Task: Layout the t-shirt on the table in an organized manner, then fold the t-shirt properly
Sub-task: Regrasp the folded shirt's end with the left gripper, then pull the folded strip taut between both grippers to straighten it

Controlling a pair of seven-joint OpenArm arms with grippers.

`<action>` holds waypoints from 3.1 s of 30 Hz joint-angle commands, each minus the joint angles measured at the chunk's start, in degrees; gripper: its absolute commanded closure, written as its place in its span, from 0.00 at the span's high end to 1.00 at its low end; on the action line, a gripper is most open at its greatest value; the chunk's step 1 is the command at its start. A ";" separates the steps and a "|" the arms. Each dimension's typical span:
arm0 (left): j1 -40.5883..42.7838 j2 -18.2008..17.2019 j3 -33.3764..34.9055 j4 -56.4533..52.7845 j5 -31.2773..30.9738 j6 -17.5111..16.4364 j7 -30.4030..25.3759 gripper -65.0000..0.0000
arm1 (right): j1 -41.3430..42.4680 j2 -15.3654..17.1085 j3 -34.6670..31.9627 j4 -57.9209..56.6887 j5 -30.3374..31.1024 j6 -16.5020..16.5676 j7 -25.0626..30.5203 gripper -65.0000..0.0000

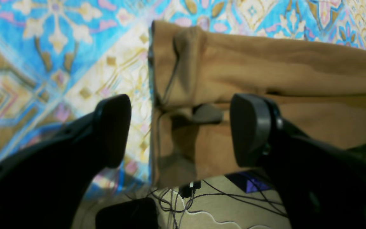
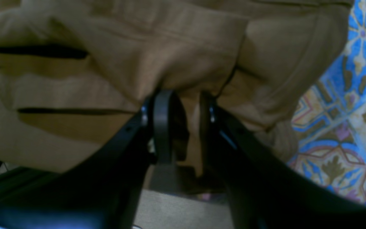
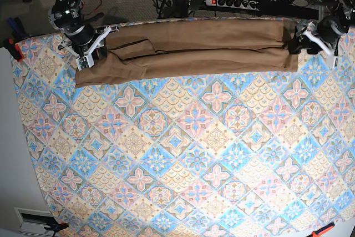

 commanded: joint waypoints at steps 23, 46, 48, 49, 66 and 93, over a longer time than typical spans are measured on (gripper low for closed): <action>-0.86 -4.34 9.64 -6.45 2.74 -0.14 -6.20 0.73 | 0.06 0.42 0.24 0.90 0.89 0.20 0.94 0.21; 0.72 -2.41 18.26 -10.76 11.79 -0.14 -8.57 0.03 | 0.06 0.42 0.24 0.90 0.89 0.20 0.94 0.21; 0.55 -2.32 18.70 -10.76 13.99 -0.14 -8.57 0.00 | 0.06 0.42 0.24 0.90 0.89 0.20 0.94 0.21; 0.55 -2.23 18.78 -10.76 14.87 -0.14 -8.57 0.00 | 0.06 0.42 0.24 0.90 0.89 0.20 0.94 0.21; -12.02 -2.23 13.60 -10.67 16.10 -0.14 2.77 0.00 | 0.06 0.42 0.24 0.90 0.89 0.20 1.11 0.21; -17.74 2.96 16.59 4.01 29.64 -0.14 8.31 0.00 | 0.06 0.33 0.41 0.90 0.89 0.11 0.94 0.21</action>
